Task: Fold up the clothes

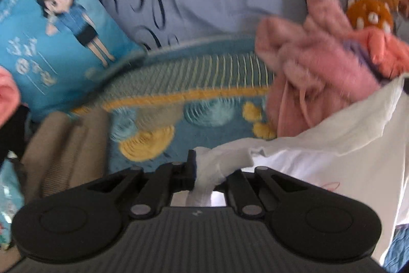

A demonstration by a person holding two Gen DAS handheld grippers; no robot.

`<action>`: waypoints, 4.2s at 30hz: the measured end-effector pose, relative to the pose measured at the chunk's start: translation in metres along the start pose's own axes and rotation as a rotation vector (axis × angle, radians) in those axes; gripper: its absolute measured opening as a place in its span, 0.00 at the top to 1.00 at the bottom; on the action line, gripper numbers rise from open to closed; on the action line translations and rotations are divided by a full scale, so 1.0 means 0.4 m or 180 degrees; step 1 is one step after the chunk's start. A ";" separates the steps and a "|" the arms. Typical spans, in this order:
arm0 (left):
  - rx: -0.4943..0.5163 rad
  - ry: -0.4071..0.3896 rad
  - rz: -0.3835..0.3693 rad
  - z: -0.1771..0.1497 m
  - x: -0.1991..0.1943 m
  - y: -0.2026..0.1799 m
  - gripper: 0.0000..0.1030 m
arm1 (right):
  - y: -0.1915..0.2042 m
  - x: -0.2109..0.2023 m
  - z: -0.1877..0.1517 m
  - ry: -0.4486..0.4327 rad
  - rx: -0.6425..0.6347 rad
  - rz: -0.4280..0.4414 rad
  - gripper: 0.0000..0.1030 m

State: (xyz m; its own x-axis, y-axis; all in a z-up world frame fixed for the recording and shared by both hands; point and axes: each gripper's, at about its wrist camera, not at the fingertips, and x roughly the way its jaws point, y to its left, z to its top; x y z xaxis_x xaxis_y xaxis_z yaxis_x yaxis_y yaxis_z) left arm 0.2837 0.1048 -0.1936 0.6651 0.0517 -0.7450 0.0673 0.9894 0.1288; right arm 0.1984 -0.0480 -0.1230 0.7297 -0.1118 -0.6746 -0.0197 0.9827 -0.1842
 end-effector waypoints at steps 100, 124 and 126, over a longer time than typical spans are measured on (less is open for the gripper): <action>-0.0850 -0.0355 0.0473 -0.505 -0.412 0.283 0.00 | -0.090 -0.434 -0.641 0.0173 0.1840 -0.0090 0.97; -0.0450 -0.0126 0.0427 -0.499 -0.350 0.227 0.00 | 0.488 -0.095 -0.203 -0.1191 -0.2436 0.0639 0.85; -0.0463 -0.0127 0.0411 -0.497 -0.347 0.230 0.00 | 0.553 -0.017 -0.180 -0.1240 -0.3108 0.0625 0.85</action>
State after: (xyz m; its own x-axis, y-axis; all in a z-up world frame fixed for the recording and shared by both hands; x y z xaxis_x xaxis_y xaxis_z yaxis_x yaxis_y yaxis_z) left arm 0.0496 0.2156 -0.2084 0.6903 0.1769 -0.7015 -0.1267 0.9842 0.1235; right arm 0.1398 0.1593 -0.2106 0.8188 0.2601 -0.5118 -0.5734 0.4153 -0.7063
